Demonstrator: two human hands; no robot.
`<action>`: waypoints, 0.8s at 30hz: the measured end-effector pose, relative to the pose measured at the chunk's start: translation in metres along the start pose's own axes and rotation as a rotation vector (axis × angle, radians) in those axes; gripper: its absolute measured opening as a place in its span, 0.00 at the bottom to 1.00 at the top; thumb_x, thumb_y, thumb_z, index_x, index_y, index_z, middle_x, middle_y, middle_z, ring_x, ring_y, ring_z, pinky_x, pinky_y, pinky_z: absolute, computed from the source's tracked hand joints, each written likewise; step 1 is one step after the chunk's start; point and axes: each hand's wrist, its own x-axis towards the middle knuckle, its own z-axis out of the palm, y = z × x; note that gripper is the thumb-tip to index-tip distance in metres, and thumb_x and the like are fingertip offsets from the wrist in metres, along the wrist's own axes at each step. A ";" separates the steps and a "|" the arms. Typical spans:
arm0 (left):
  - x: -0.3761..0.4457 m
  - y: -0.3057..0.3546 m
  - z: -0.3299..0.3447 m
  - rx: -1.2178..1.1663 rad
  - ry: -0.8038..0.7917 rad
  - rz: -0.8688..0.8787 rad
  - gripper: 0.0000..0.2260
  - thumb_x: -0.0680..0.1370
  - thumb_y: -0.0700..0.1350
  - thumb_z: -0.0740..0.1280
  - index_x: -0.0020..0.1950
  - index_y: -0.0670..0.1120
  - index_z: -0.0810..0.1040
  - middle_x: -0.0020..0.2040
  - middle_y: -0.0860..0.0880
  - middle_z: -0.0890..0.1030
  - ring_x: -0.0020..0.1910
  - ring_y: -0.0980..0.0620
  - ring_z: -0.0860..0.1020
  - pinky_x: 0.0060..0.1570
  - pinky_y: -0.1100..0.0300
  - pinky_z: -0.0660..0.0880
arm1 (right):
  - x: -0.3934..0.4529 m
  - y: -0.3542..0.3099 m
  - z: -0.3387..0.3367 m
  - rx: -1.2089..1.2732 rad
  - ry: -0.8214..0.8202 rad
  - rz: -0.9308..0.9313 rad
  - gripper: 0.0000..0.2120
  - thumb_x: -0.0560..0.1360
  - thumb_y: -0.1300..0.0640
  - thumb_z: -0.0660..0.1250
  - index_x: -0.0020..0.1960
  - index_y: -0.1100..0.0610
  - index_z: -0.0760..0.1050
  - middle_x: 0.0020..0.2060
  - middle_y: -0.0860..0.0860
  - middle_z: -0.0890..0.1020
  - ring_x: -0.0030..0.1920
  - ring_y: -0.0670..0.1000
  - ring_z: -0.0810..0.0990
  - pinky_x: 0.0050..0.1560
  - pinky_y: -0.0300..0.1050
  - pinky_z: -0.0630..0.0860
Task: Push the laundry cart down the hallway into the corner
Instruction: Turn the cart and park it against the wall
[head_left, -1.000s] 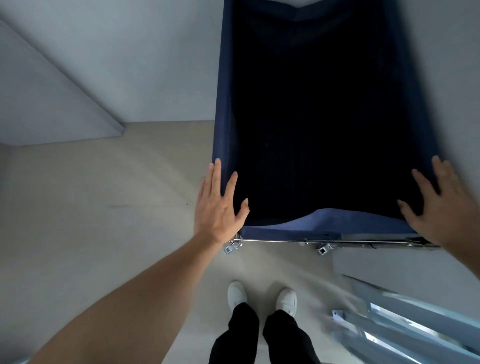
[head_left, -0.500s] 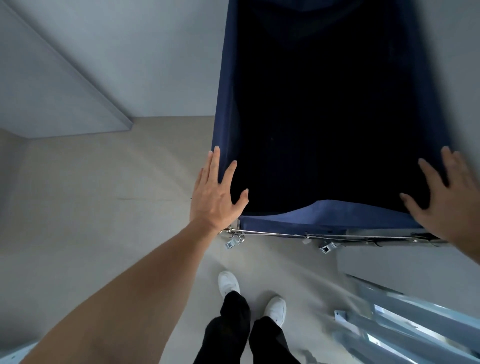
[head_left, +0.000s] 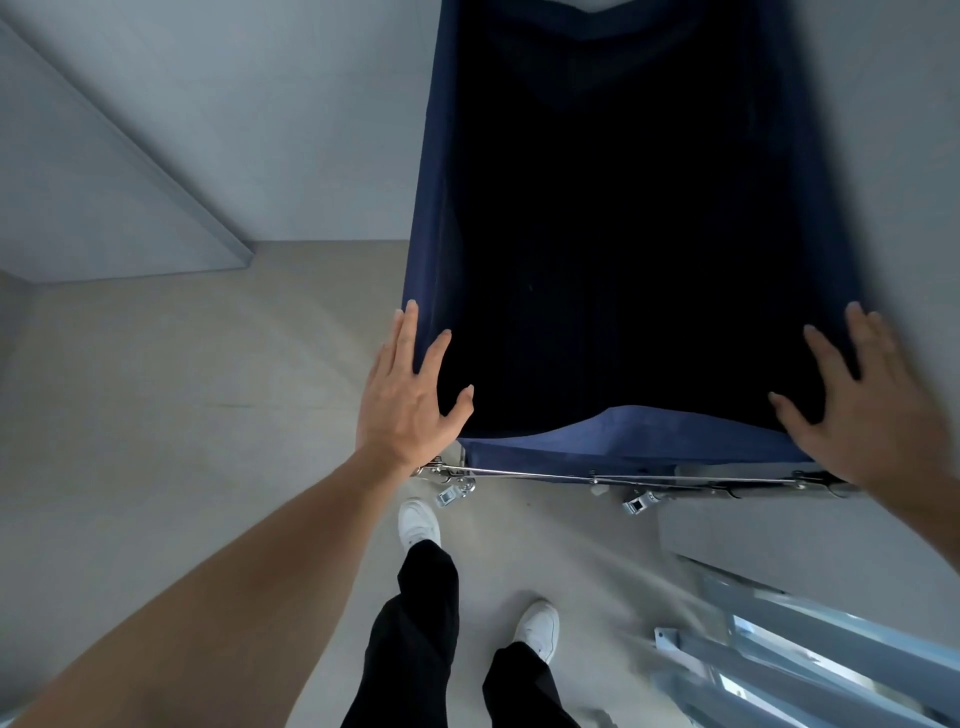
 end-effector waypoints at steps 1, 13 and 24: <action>0.000 0.000 0.000 0.002 0.000 0.000 0.31 0.79 0.59 0.64 0.78 0.45 0.68 0.84 0.38 0.52 0.83 0.39 0.54 0.76 0.44 0.64 | 0.000 0.000 0.000 -0.003 0.000 0.000 0.37 0.78 0.36 0.59 0.82 0.54 0.62 0.86 0.52 0.46 0.86 0.50 0.45 0.72 0.64 0.70; 0.001 -0.001 0.001 -0.009 0.013 0.002 0.32 0.78 0.62 0.58 0.77 0.45 0.69 0.84 0.38 0.52 0.83 0.39 0.54 0.76 0.43 0.64 | 0.000 -0.008 -0.010 0.010 -0.038 0.005 0.36 0.78 0.40 0.62 0.80 0.59 0.65 0.84 0.60 0.56 0.83 0.63 0.58 0.71 0.67 0.71; 0.001 -0.003 0.002 -0.021 0.019 0.004 0.33 0.78 0.63 0.58 0.77 0.45 0.69 0.84 0.39 0.52 0.83 0.40 0.54 0.77 0.43 0.64 | 0.000 -0.007 -0.008 0.009 -0.044 0.015 0.36 0.78 0.39 0.61 0.80 0.57 0.65 0.86 0.57 0.53 0.85 0.59 0.55 0.70 0.66 0.72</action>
